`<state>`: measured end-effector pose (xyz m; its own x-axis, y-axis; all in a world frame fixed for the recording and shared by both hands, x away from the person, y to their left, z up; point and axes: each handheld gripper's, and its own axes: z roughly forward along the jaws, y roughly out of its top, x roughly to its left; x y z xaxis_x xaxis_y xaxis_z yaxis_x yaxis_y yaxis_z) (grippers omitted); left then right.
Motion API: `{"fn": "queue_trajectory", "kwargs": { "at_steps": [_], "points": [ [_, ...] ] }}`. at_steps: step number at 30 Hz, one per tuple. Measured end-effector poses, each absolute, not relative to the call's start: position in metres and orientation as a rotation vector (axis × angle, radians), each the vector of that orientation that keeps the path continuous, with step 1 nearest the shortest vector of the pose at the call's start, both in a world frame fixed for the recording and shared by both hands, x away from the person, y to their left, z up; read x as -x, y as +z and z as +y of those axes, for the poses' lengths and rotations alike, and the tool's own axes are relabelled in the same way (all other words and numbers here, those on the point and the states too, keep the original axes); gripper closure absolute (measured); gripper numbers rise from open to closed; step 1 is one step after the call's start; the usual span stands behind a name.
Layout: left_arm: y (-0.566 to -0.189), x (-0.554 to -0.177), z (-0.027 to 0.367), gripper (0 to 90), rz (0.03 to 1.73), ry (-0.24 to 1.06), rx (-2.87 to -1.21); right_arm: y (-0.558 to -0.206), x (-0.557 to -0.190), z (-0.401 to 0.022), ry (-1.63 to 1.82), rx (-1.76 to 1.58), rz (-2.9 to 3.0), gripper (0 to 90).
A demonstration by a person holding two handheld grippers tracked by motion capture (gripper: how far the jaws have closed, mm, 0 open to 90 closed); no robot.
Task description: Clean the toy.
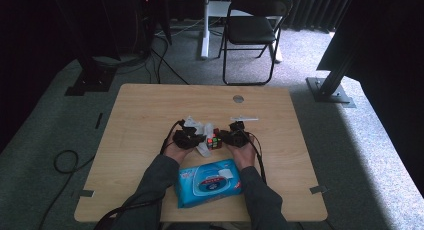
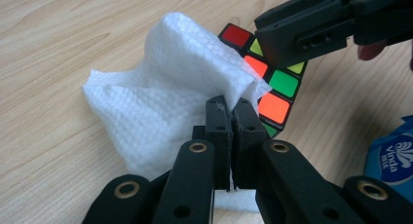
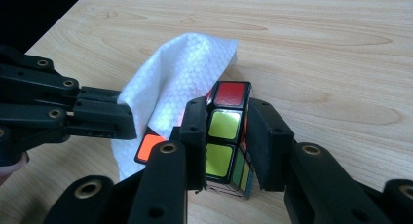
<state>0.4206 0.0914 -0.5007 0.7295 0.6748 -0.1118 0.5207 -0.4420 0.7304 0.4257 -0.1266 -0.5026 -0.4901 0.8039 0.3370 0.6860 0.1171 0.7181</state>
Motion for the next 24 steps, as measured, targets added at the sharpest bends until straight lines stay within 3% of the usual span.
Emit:
{"fn": "queue_trajectory", "kwargs": {
  "at_steps": [24],
  "points": [
    [-0.53, -0.43, 0.087, 88.1, 0.946, 0.169, -2.26, -0.503, -0.425, -0.127, 1.326, -1.518, 2.232, 70.0]
  ]
}}
